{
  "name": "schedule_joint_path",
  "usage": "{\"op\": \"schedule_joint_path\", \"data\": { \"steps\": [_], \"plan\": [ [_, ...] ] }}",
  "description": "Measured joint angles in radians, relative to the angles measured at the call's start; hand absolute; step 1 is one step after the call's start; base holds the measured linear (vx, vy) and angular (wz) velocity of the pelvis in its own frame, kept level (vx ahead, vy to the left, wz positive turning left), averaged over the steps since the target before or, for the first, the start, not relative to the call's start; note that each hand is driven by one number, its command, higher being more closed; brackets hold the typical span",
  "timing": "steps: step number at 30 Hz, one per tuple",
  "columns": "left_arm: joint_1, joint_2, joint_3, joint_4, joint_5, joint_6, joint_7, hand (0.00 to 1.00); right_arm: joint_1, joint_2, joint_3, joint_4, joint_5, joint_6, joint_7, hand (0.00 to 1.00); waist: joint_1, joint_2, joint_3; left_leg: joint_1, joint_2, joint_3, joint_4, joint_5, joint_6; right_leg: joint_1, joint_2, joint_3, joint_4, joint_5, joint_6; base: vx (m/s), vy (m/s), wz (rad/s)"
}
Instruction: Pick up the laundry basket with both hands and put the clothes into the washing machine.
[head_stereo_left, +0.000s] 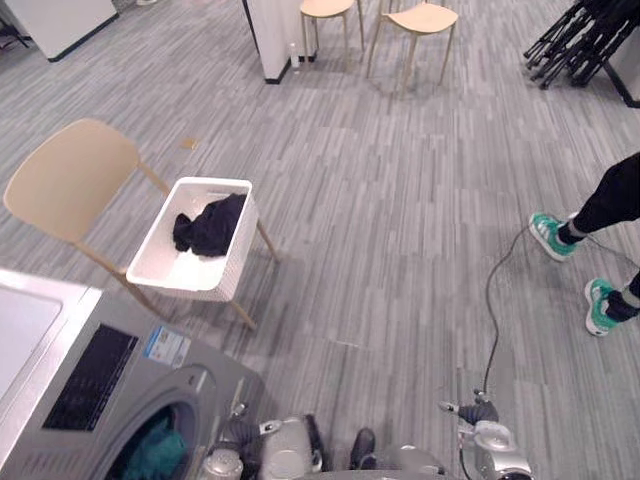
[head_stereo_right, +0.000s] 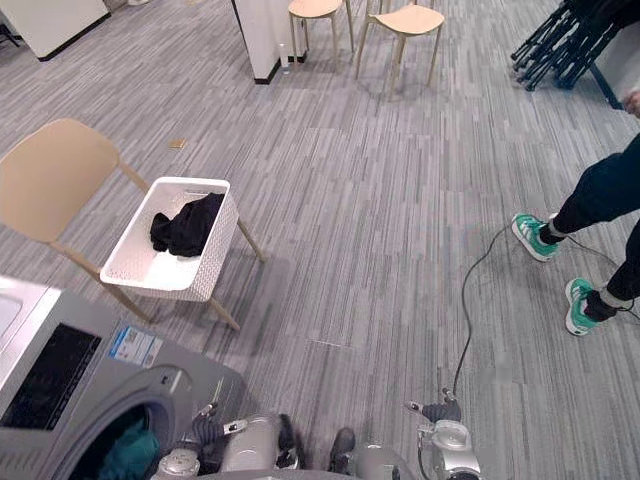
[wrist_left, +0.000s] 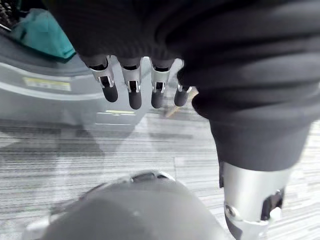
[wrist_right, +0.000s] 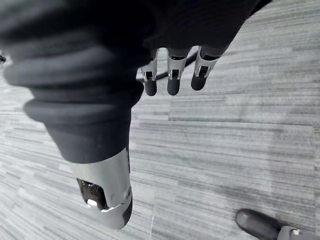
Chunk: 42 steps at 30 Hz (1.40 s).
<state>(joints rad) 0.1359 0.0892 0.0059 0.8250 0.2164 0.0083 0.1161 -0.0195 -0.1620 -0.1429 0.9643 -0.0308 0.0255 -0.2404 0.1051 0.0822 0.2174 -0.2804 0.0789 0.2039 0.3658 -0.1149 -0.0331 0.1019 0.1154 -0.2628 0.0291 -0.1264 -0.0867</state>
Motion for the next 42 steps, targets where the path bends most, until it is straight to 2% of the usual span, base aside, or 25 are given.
{"op": "schedule_joint_path", "data": {
  "steps": [3,6,7,8,9,10,11,13,15,16,17,18,19,22,23,27,29,30,31,32,35,36,37,39,42],
  "plan": [
    [-0.018,0.001,0.007,0.001,0.003,-0.004,0.0,0.0,-0.024,-0.007,0.002,-0.005,-0.002,0.001,-0.001,0.0,0.019,-0.014,0.012,-0.044,-0.039,-0.01,0.067,-0.018,0.061,0.008,-0.027,0.039,-0.015,-0.01,0.017,0.41,0.093,-0.06],
    [-0.015,0.0,0.006,0.015,0.002,-0.004,0.001,0.0,-0.023,-0.001,0.002,-0.005,-0.024,-0.002,-0.001,0.0,0.02,-0.016,0.013,-0.028,-0.056,0.019,0.112,-0.052,0.123,0.025,-0.052,0.041,0.146,-0.111,0.148,0.41,0.139,-0.05],
    [-0.016,0.004,0.006,0.032,0.001,-0.006,0.001,0.0,-0.012,0.012,0.003,-0.006,-0.032,-0.006,-0.001,0.0,0.021,-0.018,0.004,0.048,-0.059,0.031,0.081,-0.114,0.144,-0.036,-0.087,0.036,0.394,-0.17,0.211,0.5,0.118,0.09],
    [-0.015,0.018,0.001,0.038,0.001,-0.006,0.001,0.0,-0.006,0.029,0.003,-0.008,-0.038,-0.007,0.001,0.0,0.016,-0.055,0.002,0.098,-0.087,0.019,0.07,-0.146,0.157,-0.144,-0.153,0.031,0.696,-0.156,0.237,0.53,0.107,0.21],
    [-0.018,0.029,0.001,0.039,0.0,-0.007,0.001,0.0,-0.003,0.033,0.003,-0.008,-0.041,-0.007,0.001,0.0,0.015,-0.072,0.005,0.121,-0.103,0.013,0.069,-0.161,0.164,-0.202,-0.191,0.023,0.834,-0.132,0.234,0.66,0.081,0.52],
    [-0.023,0.037,-0.002,0.048,-0.001,0.0,0.003,0.0,0.006,0.032,0.001,-0.008,-0.042,-0.006,0.001,0.0,0.007,-0.084,0.006,0.163,-0.122,-0.016,0.071,-0.188,0.175,-0.27,-0.243,0.013,1.005,-0.149,0.193,0.53,0.047,0.56],
    [-0.022,0.036,-0.004,0.048,-0.002,0.004,0.01,0.0,0.013,0.032,0.0,-0.008,-0.041,-0.004,-0.001,0.0,0.001,-0.082,0.007,0.186,-0.124,-0.034,0.069,-0.193,0.176,-0.289,-0.261,0.006,1.028,-0.161,0.173,0.61,0.038,0.89],
    [-0.021,0.031,-0.012,0.047,-0.011,0.008,0.025,0.0,0.026,0.036,0.006,-0.009,-0.042,-0.003,0.001,0.0,-0.024,-0.059,0.014,0.287,-0.12,-0.135,0.006,-0.195,0.176,-0.342,-0.267,-0.007,0.873,-0.201,0.138,0.41,-0.007,1.01],
    [-0.042,0.017,-0.011,0.042,-0.013,0.008,0.037,0.0,0.024,0.033,0.006,-0.012,-0.042,-0.003,0.001,0.0,-0.035,-0.035,0.017,0.317,-0.098,-0.229,-0.025,-0.194,0.174,-0.392,-0.198,0.112,0.636,-0.195,0.145,0.49,-0.101,1.29],
    [-0.054,0.014,-0.012,0.028,-0.012,0.007,0.041,0.0,0.037,0.033,0.004,-0.039,-0.041,-0.001,-0.003,0.0,-0.043,-0.034,0.016,0.315,-0.099,-0.293,-0.024,-0.191,0.136,-0.398,-0.161,0.235,0.441,-0.148,0.174,0.65,-0.191,1.92],
    [-0.064,0.019,-0.011,0.022,-0.015,0.004,0.041,0.0,0.069,0.04,0.003,-0.076,-0.041,-0.002,-0.011,0.0,-0.035,-0.059,0.009,0.307,-0.122,-0.342,0.007,-0.21,0.089,-0.396,-0.174,0.299,0.284,-0.007,0.17,0.55,-0.218,1.53],
    [-0.066,0.02,-0.009,0.019,-0.016,0.004,0.041,0.0,0.078,0.042,0.004,-0.084,-0.041,-0.002,-0.012,0.0,-0.032,-0.069,0.009,0.307,-0.127,-0.348,0.023,-0.223,0.069,-0.398,-0.184,0.297,0.269,0.038,0.162,0.45,-0.224,1.42],
    [-0.068,-0.002,0.012,0.024,-0.029,0.006,0.045,0.0,0.081,0.039,0.014,-0.085,-0.042,0.002,-0.009,0.0,-0.029,-0.044,0.012,0.282,-0.108,-0.363,0.11,-0.263,0.021,-0.398,-0.187,0.254,0.324,0.084,0.171,0.35,-0.189,0.99],
    [-0.051,-0.026,0.048,-0.003,-0.095,0.003,0.061,0.0,0.043,0.034,0.047,-0.145,-0.041,-0.014,-0.019,0.0,-0.021,-0.016,0.01,0.111,-0.027,-0.277,0.371,-0.211,-0.085,-0.32,-0.19,0.15,0.264,0.041,0.13,0.43,-0.202,1.15],
    [-0.055,-0.026,0.044,-0.009,-0.12,0.003,0.061,0.0,0.034,0.035,0.049,-0.155,-0.04,-0.021,-0.021,0.0,-0.007,-0.016,0.013,0.085,0.035,-0.167,0.39,-0.213,-0.079,-0.253,-0.199,0.093,0.229,0.033,0.118,0.33,-0.158,1.0],
    [-0.059,-0.031,0.025,-0.019,-0.129,-0.007,0.062,0.0,0.038,0.031,0.042,-0.156,-0.038,-0.022,-0.047,0.0,-0.023,-0.039,0.017,0.043,0.118,0.142,0.286,-0.187,-0.022,-0.091,-0.27,-0.111,0.12,0.014,0.144,0.25,-0.071,1.45],
    [-0.066,-0.046,0.016,0.001,-0.129,-0.006,0.062,0.0,0.047,0.02,0.04,-0.155,-0.038,-0.017,-0.064,0.0,-0.037,-0.011,0.005,0.011,0.149,0.332,0.146,-0.146,0.02,-0.038,-0.287,-0.25,0.088,-0.006,0.184,0.22,0.075,1.7],
    [-0.069,-0.046,0.012,0.009,-0.128,-0.006,0.062,0.0,0.048,0.022,0.038,-0.154,-0.037,-0.014,-0.066,0.0,-0.037,-0.004,0.002,0.008,0.147,0.362,0.1,-0.116,0.033,-0.027,-0.288,-0.274,0.089,-0.012,0.194,0.25,0.174,1.47],
    [-0.077,-0.043,0.006,0.014,-0.132,-0.006,0.061,0.0,0.052,0.03,0.028,-0.15,-0.038,-0.007,-0.068,0.0,-0.035,-0.006,0.0,0.007,0.122,0.364,0.071,-0.067,0.084,0.002,-0.302,-0.321,0.092,-0.029,0.221,0.28,0.197,1.29],
    [-0.076,-0.039,0.007,0.015,-0.134,-0.008,0.062,0.0,0.06,0.047,0.02,-0.151,-0.038,0.002,-0.067,0.0,-0.034,-0.027,-0.002,0.011,0.076,0.332,0.06,-0.077,0.096,0.013,-0.332,-0.354,0.122,-0.034,0.228,0.29,0.205,1.2],
    [-0.077,-0.041,0.007,0.032,-0.135,-0.016,0.065,0.0,0.056,0.069,0.017,-0.168,-0.057,0.003,-0.071,0.0,-0.036,-0.04,-0.005,0.051,0.012,0.282,0.049,-0.119,0.12,-0.02,-0.443,-0.356,0.381,-0.053,0.252,0.36,0.261,0.85],
    [-0.077,-0.04,0.006,0.042,-0.135,-0.015,0.066,0.0,0.055,0.077,0.023,-0.192,-0.071,0.006,-0.071,0.0,-0.039,-0.041,-0.006,0.086,-0.017,0.253,0.043,-0.131,0.135,-0.075,-0.507,-0.307,0.582,-0.045,0.205,0.27,0.178,0.66],
    [-0.078,-0.038,0.006,0.05,-0.134,-0.013,0.068,0.0,0.052,0.079,0.028,-0.212,-0.085,0.005,-0.071,0.0,-0.046,-0.041,-0.005,0.113,-0.036,0.222,0.032,-0.134,0.14,-0.124,-0.519,-0.236,0.713,-0.073,0.163,0.34,0.192,0.8],
    [-0.072,-0.025,0.009,0.056,-0.135,-0.008,0.079,0.0,0.033,0.059,0.019,-0.256,-0.119,0.005,-0.072,0.0,-0.073,-0.043,-0.004,0.171,-0.058,0.155,0.008,-0.134,0.14,-0.221,-0.454,-0.065,0.863,-0.128,0.158,0.36,0.06,1.07],
    [-0.067,-0.038,0.007,0.053,-0.133,0.004,0.074,0.0,0.015,-0.064,-0.049,-0.287,-0.113,-0.009,-0.062,0.0,-0.094,-0.05,0.0,0.22,-0.068,0.054,-0.015,-0.134,0.139,-0.312,-0.306,0.118,0.724,-0.182,0.174,0.29,-0.032,1.06]
  ]
}}
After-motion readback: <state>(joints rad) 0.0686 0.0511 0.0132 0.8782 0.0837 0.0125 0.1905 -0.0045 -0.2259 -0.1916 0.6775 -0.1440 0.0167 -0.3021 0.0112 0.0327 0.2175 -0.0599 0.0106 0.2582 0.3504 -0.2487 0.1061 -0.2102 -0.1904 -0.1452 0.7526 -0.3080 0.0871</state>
